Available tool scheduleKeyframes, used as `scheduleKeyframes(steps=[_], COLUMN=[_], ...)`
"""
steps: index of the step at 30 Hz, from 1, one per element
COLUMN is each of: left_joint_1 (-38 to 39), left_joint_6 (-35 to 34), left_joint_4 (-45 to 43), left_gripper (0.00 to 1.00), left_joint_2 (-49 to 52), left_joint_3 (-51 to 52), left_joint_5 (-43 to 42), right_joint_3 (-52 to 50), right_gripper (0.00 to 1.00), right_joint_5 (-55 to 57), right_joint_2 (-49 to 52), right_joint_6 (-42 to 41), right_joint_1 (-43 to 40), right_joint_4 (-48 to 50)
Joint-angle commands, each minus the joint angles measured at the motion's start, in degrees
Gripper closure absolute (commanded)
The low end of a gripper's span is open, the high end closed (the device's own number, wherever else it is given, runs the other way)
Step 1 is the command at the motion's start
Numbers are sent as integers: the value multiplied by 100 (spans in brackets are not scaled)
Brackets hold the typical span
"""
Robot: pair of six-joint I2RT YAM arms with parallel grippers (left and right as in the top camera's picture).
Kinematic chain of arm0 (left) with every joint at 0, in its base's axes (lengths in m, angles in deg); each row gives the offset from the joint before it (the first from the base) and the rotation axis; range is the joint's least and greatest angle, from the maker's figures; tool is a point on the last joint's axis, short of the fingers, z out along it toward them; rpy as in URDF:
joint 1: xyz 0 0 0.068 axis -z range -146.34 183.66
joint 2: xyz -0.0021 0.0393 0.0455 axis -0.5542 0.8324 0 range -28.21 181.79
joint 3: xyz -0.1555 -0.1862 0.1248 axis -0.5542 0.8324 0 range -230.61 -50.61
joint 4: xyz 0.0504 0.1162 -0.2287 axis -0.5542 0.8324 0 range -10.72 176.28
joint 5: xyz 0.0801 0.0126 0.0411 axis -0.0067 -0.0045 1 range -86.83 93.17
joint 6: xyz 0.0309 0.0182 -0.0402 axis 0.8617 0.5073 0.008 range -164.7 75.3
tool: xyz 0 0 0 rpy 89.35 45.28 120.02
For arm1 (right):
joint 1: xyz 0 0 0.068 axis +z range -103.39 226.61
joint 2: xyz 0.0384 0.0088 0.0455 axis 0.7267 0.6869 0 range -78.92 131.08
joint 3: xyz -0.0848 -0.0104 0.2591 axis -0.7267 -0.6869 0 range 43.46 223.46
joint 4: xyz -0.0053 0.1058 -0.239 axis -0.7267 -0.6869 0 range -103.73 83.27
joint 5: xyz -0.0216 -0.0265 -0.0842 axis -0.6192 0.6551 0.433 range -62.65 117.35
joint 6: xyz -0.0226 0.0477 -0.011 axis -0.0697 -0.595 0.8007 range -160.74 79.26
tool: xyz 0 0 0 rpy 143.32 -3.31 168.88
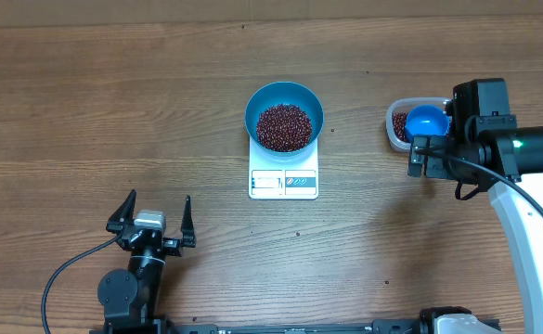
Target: Scoop item into bowl and weigh 150g on scale
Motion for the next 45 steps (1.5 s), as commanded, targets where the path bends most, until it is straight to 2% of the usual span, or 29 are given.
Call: scheduleKeyframes(steps=[1,17,21,25,33,38,45], left_joint_1=[-59,-59,-59,-59,-59,-59,-59], left_joint_6=[90,90,90,90,90,90,90], left_joint_4=[9,7,7,7,9,7,9], left_gripper=[0,1,1,0,0,0,1], left_joint_2=[-66,-66,-66,-66,-66,-66,-66], left_joint_3=[22,22,22,22,22,22,22], left_joint_5=[35,37,35,35,35,35,37], right_joint_3=[31,31,-28,-450,-2470,-3832,-5869], right_gripper=[0,0,0,0,0,0,0], right_joint_5=[17,15,-557,-1137,-1989,-2522,-2586], right_joint_2=[-20,-48,-153,-448,-1611,-2632,-4232], right_joint_6=[46,44,42,24,24,24,24], right_joint_1=[31,26,24,24,24,24,52], right_joint_4=[24,114,417,1611,4511,6052,8146])
